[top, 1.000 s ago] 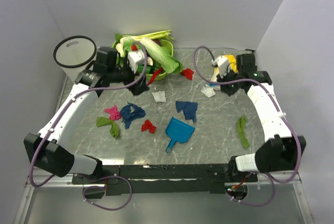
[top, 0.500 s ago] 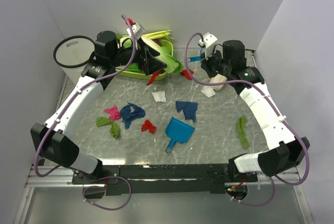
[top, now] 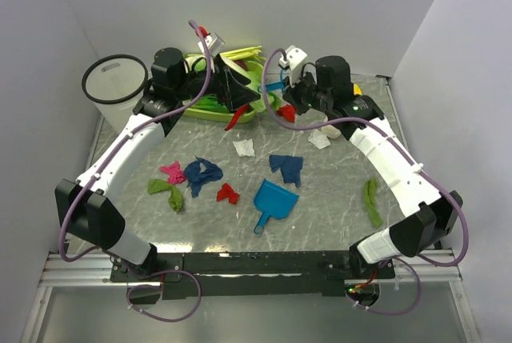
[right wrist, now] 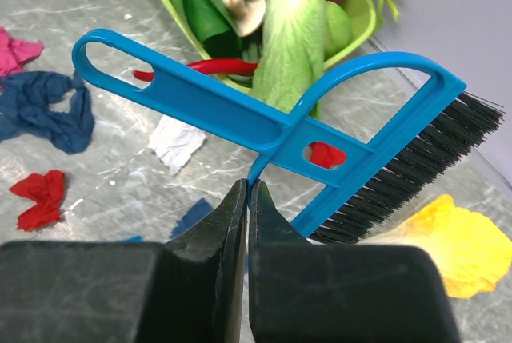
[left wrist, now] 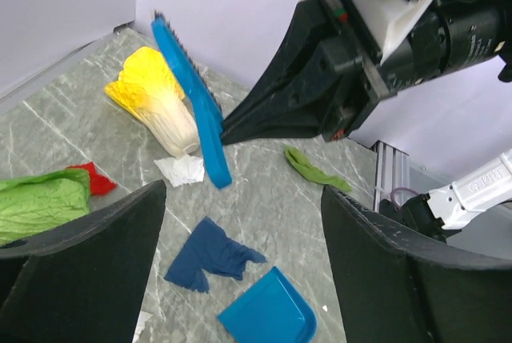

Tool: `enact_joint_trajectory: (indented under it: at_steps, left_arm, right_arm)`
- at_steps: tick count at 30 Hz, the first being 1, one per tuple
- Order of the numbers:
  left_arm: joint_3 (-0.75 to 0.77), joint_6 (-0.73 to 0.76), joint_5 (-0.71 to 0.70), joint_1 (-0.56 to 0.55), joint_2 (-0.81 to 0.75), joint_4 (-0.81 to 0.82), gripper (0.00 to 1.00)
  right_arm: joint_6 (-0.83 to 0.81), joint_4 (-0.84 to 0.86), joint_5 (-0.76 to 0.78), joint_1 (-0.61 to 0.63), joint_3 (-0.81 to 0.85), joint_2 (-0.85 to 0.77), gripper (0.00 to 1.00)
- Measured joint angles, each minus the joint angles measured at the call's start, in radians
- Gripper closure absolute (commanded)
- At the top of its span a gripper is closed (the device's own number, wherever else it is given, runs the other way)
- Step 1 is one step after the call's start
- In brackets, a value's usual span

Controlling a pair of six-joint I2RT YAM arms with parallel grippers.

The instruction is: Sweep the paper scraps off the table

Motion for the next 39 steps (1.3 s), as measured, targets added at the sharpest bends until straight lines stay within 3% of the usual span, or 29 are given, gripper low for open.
enact_joint_trajectory:
  at_steps: [11,29,33,37,39]
  left_arm:
    - [0.000,-0.002,-0.027,-0.008,0.040,0.027,0.28]
    - [0.017,-0.028,-0.039,-0.009,0.083,0.036,0.58]
    - [0.021,-0.029,-0.028,-0.011,0.092,0.037,0.59]
    - [0.031,-0.035,-0.024,-0.011,0.106,0.038,0.70]
    - [0.031,-0.038,-0.019,-0.011,0.111,0.039,0.85]
  right_arm:
    - [0.023,0.005,-0.008,0.043,0.040,0.020,1.00]
    - [0.043,0.005,-0.023,0.075,0.045,0.031,1.00]
    - [0.043,0.005,-0.023,0.079,0.045,0.039,1.00]
    - [0.043,0.004,-0.023,0.081,0.045,0.039,1.00]
    - [0.044,0.004,-0.022,0.081,0.045,0.041,1.00]
